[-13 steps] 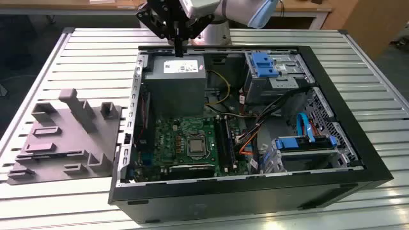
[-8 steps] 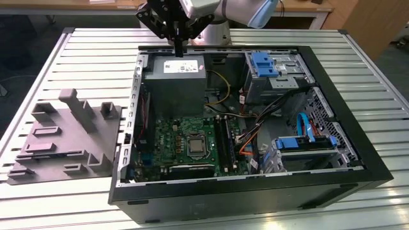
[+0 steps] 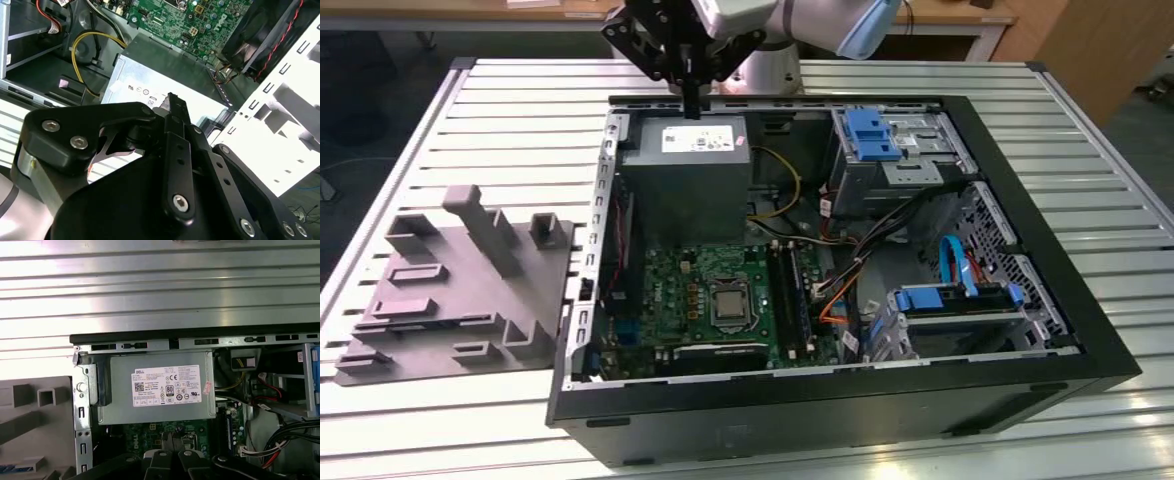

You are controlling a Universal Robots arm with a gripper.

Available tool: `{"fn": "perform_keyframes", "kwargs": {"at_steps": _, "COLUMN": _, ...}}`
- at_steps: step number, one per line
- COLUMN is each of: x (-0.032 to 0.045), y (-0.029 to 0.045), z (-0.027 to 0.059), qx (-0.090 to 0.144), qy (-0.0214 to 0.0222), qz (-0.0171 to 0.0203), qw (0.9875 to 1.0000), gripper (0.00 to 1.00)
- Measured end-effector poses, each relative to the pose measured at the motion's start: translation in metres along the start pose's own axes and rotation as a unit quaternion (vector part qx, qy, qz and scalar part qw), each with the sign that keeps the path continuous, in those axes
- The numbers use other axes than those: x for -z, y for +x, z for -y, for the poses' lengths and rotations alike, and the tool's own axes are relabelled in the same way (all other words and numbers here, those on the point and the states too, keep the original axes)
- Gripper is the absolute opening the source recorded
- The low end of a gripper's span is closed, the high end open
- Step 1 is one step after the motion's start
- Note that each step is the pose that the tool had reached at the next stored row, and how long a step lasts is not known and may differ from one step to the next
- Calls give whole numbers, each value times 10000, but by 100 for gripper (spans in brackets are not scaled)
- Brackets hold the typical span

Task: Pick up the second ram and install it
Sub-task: 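Reach for the second ram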

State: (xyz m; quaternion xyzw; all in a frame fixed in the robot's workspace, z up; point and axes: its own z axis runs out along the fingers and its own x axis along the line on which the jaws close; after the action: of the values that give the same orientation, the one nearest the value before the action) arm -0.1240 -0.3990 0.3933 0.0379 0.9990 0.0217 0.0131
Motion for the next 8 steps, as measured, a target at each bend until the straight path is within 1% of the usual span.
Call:
{"fn": "perform_keyframes", "kwargs": {"at_steps": 3, "x": 1, "y": 33, "z": 2, "qx": 0, "qy": 0, "qz": 2, "qw": 10000, "gripper": 10}}
{"fn": "perform_keyframes", "kwargs": {"at_steps": 8, "x": 3, "y": 114, "z": 8, "qx": 0, "qy": -1, "qz": 13, "qw": 10000, "gripper": 10}}
